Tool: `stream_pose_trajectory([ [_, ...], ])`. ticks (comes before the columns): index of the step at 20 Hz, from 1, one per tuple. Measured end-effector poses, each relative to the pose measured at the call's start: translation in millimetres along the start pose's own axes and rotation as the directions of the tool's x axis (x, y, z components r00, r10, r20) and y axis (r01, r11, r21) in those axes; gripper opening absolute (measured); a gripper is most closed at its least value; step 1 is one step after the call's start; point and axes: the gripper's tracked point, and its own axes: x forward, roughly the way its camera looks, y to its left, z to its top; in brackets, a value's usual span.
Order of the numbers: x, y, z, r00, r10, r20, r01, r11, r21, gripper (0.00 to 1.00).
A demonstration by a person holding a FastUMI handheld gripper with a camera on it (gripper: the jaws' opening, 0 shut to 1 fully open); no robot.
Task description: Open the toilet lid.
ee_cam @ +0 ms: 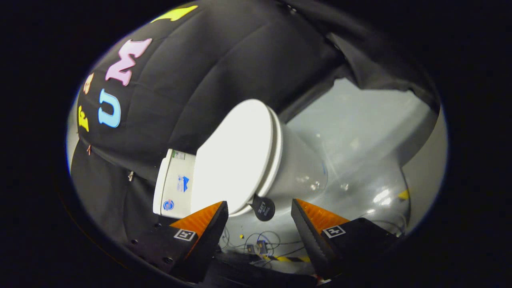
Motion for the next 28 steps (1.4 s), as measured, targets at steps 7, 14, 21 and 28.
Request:
stream_pose_trajectory([
  [7,29.8,5.3,-8.0,0.998,0.051,-0.029,-0.051,0.998,0.027,0.66],
  [14,33.3,-4.5,-5.3,0.995,0.077,-0.069,-0.074,0.996,0.043,0.18],
  [21,32.6,-4.1,-3.5,0.990,0.109,-0.092,-0.106,0.994,0.034,0.06],
  [28,28.4,2.9,-1.8,0.988,0.115,-0.106,-0.122,0.990,-0.066,0.05],
])
